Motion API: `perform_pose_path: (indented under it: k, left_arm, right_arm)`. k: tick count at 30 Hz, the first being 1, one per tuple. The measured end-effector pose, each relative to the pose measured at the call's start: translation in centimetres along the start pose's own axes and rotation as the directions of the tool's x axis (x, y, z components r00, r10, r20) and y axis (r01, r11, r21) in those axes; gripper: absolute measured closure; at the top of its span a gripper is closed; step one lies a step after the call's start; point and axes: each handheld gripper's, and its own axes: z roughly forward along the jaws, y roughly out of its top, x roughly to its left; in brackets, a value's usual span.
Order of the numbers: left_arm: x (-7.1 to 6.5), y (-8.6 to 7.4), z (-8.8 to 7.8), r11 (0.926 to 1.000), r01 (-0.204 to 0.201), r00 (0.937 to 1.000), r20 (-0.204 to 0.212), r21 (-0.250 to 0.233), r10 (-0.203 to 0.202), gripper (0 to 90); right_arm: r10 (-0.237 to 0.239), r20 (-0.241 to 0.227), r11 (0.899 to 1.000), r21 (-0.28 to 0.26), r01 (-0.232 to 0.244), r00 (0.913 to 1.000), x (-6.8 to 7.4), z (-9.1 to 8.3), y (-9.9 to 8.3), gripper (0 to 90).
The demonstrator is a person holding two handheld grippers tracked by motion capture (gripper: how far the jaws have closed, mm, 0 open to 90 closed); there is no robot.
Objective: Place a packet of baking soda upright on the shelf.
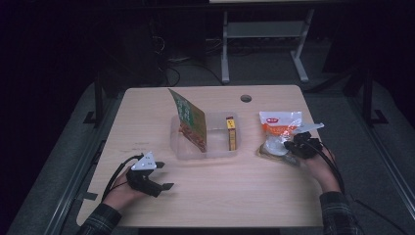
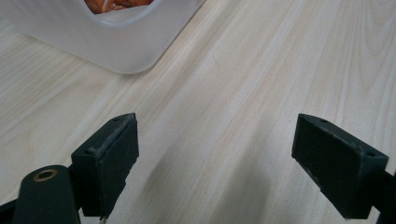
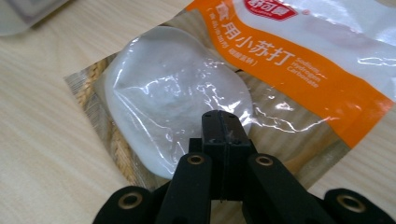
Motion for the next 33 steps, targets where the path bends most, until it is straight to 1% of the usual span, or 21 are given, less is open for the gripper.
perform_pose_path:
  k: [4, 6, 7, 8, 9, 12, 13, 15, 17, 19, 21, 23, 26, 27, 31, 32, 33]
  left_arm:
    - [0.0, 0.0, 0.0, 1.0000, -0.001, 1.0000, 0.002, 0.003, 0.001, 14.4]
    - [0.0, 0.0, 0.0, 1.0000, 0.000, 1.0000, 0.001, 0.002, 0.000, 14.3]
    - [0.0, 0.0, 0.0, 1.0000, 0.002, 1.0000, 0.001, 0.000, -0.002, 14.4]
    - [0.0, 0.0, 0.0, 1.0000, 0.004, 1.0000, 0.001, -0.001, -0.004, 14.3]
    - [0.0, 0.0, 0.0, 1.0000, 0.006, 1.0000, 0.002, -0.002, -0.006, 14.4]
    - [0.0, 0.0, 0.0, 1.0000, 0.003, 1.0000, 0.003, 0.003, -0.003, 14.3]
    - [0.0, 0.0, 0.0, 1.0000, 0.000, 1.0000, 0.004, 0.005, 0.000, 14.3]
    - [0.0, 0.0, 0.0, 1.0000, -0.004, 1.0000, 0.004, 0.007, 0.004, 14.4]
    - [0.0, 0.0, 0.0, 1.0000, -0.001, 1.0000, 0.004, 0.004, 0.001, 14.4]
    - [0.0, 0.0, -0.1, 1.0000, 0.003, 1.0000, 0.004, 0.002, -0.003, 14.3]
    - [0.0, 0.0, 0.0, 1.0000, 0.003, 1.0000, 0.004, -0.002, -0.003, 14.4]
    - [0.0, 0.0, 0.0, 1.0000, 0.002, 1.0000, 0.004, 0.000, -0.002, 14.4]
    - [0.0, 0.0, 0.0, 1.0000, 0.003, 1.0000, 0.004, 0.000, -0.003, 14.3]
    - [0.0, 0.0, 0.0, 1.0000, 0.003, 1.0000, 0.005, 0.001, -0.003, 14.3]
    - [0.0, 0.0, 0.1, 1.0000, 0.002, 1.0000, 0.008, 0.007, -0.002, 14.4]
    - [0.0, 0.0, 0.0, 0.9999, -0.007, 0.9999, 0.009, 0.015, 0.007, 14.3]
    - [-0.1, 0.0, 0.1, 1.0000, -0.002, 1.0000, 0.008, 0.007, 0.001, 14.4]
  right_arm:
    - [-0.023, -0.036, 1.000, 0.016, 0.023, 0.9991, 0.5, -0.2, 0.0, 90.0]
    - [-0.038, -0.063, 0.999, 0.024, 0.040, 0.9973, 0.9, -0.4, 0.0, 90.0]
    - [-0.042, -0.077, 0.998, 0.036, 0.045, 0.9961, 1.2, -0.5, 0.0, 90.0]
    - [-0.063, -0.087, 0.997, 0.035, 0.066, 0.9943, 1.5, -0.6, 0.0, 90.0]
    - [-0.073, -0.093, 0.996, 0.040, 0.077, 0.9930, 1.9, -0.7, 0.0, 90.0]
    - [-0.124, -0.123, 0.990, 0.058, 0.132, 0.9847, 2.9, -1.0, 0.1, 90.0]
    - [-0.137, -0.144, 0.987, 0.062, 0.148, 0.9800, 3.2, -1.1, 0.1, 90.0]
    - [-0.147, -0.174, 0.985, 0.069, 0.161, 0.9737, 3.8, -1.1, 0.2, 90.0]
    - [-0.170, -0.187, 0.980, 0.071, 0.186, 0.9676, 4.2, -1.1, 0.4, 90.0]
    - [-0.169, -0.176, 0.982, 0.058, 0.182, 0.9696, 4.3, -1.0, 0.5, 90.0]
    - [-0.170, -0.152, 0.983, 0.039, 0.177, 0.9737, 4.1, -0.7, 0.8, 90.0]
    - [-0.161, -0.146, 0.985, 0.036, 0.168, 0.9760, 3.8, -0.3, 1.1, 90.0]
    - [-0.157, -0.163, 0.986, 0.034, 0.164, 0.9740, 3.5, 0.4, 1.1, 90.0]
    - [-0.166, -0.167, 0.985, 0.027, 0.173, 0.9718, 3.4, 0.4, 1.1, 90.0]
    - [-0.160, -0.182, 0.986, 0.019, 0.166, 0.9702, 3.5, 0.4, 0.8, 90.0]
    - [-0.163, -0.192, 0.985, 0.017, 0.169, 0.9677, 3.5, 0.3, 0.8, 90.0]
    - [-0.163, -0.201, 0.985, 0.016, 0.169, 0.9660, 3.6, 0.3, 0.8, 90.0]
